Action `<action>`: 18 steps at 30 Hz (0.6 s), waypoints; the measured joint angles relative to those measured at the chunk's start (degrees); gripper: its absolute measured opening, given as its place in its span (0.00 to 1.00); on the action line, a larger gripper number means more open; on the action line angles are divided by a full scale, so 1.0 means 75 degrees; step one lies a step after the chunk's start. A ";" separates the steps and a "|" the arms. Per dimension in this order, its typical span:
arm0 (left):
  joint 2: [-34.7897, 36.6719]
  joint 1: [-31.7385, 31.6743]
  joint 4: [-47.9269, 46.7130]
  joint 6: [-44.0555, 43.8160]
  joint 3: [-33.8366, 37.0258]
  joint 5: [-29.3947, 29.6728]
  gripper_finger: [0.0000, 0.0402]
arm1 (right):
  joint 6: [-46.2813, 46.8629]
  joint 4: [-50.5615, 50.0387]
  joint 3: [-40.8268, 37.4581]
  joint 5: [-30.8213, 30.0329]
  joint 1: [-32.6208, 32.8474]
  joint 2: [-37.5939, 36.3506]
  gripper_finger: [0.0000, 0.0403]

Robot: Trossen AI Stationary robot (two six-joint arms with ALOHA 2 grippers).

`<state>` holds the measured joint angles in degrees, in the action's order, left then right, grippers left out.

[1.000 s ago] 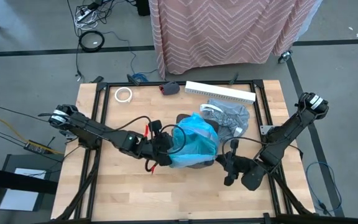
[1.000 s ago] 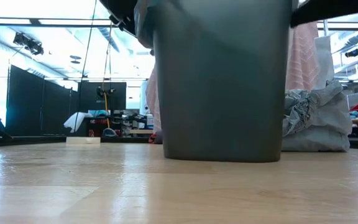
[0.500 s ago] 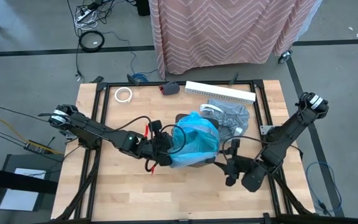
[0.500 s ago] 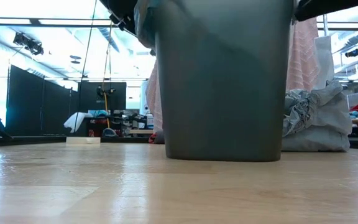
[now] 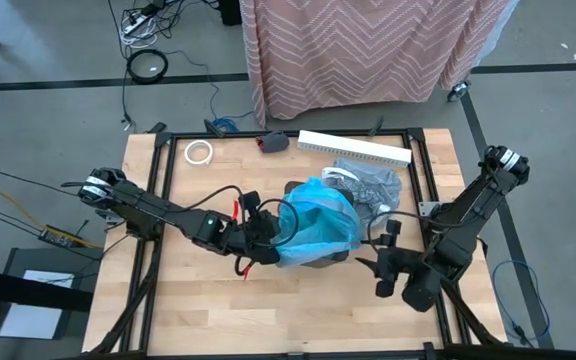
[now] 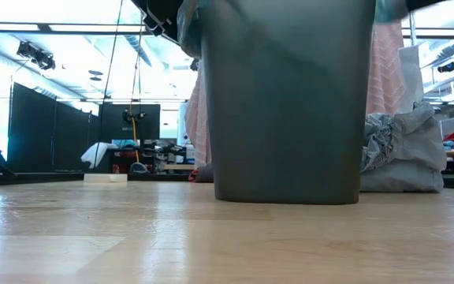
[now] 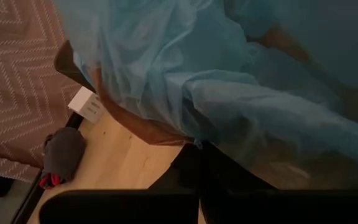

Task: Place trash/remove bag and relplace
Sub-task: Insert the new blue trash bag into the black trash bin

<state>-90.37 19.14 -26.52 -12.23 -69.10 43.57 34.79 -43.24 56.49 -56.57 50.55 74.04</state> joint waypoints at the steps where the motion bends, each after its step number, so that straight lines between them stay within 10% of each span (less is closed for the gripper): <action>1: 0.0000 0.0000 0.0000 0.0000 0.0000 0.0000 0.01 | 0.0380 -0.0260 0.0000 0.0143 -0.0004 0.0005 0.46; 18: 0.0003 0.0000 -0.0023 0.0020 0.0000 0.0003 0.01 | 0.0841 -0.1807 0.0875 0.0546 0.0016 0.0044 0.46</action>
<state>-90.35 19.14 -26.70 -12.08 -69.10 43.59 41.09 -56.79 63.05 -52.48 50.67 74.37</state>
